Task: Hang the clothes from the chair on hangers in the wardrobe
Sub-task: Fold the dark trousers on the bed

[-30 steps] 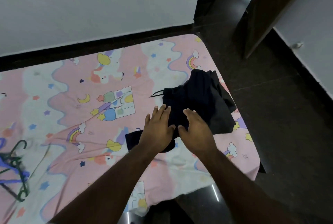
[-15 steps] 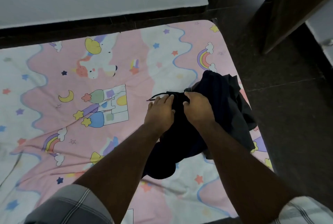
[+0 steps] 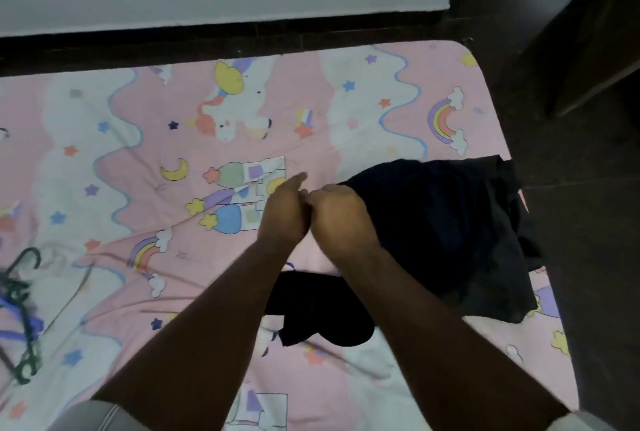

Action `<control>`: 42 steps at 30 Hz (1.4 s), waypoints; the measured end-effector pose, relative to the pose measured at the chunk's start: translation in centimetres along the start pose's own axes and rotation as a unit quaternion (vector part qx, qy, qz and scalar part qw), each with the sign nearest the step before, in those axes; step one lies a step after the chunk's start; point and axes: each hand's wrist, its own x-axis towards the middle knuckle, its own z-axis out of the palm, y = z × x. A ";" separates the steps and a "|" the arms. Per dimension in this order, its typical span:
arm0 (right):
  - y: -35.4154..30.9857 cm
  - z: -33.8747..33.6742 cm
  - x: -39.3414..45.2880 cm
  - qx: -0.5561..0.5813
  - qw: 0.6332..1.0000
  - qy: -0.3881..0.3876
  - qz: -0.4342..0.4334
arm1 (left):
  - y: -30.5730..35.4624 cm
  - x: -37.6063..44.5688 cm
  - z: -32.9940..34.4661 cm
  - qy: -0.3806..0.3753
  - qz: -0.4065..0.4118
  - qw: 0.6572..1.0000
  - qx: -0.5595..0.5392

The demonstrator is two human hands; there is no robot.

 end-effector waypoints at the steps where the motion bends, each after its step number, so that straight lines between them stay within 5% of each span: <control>1: -2.4 -0.2 0.3 0.019 1.000 0.011 -0.022 | -0.7 -0.5 -2.1 0.023 -0.028 0.999 -0.025; 6: -14.8 0.4 1.5 0.113 0.991 0.004 -0.078 | -6.2 -4.6 -12.5 0.163 -0.107 0.976 -0.100; 10: -24.3 -0.2 1.5 0.195 0.969 -0.117 -0.097 | -11.5 -8.3 -18.7 0.234 -0.179 0.953 -0.076; 14: -26.4 4.1 0.5 0.194 0.972 -0.114 -0.075 | -17.3 -11.1 -21.4 0.211 -0.236 0.949 -0.012; 24: -24.1 10.1 2.5 0.111 0.973 -0.192 0.071 | -25.3 -11.9 -20.3 0.115 -0.305 0.943 -0.072; 42: -28.6 19.5 18.2 0.075 0.985 -0.155 -0.025 | -33.9 -4.6 -17.9 0.097 -0.332 0.918 -0.195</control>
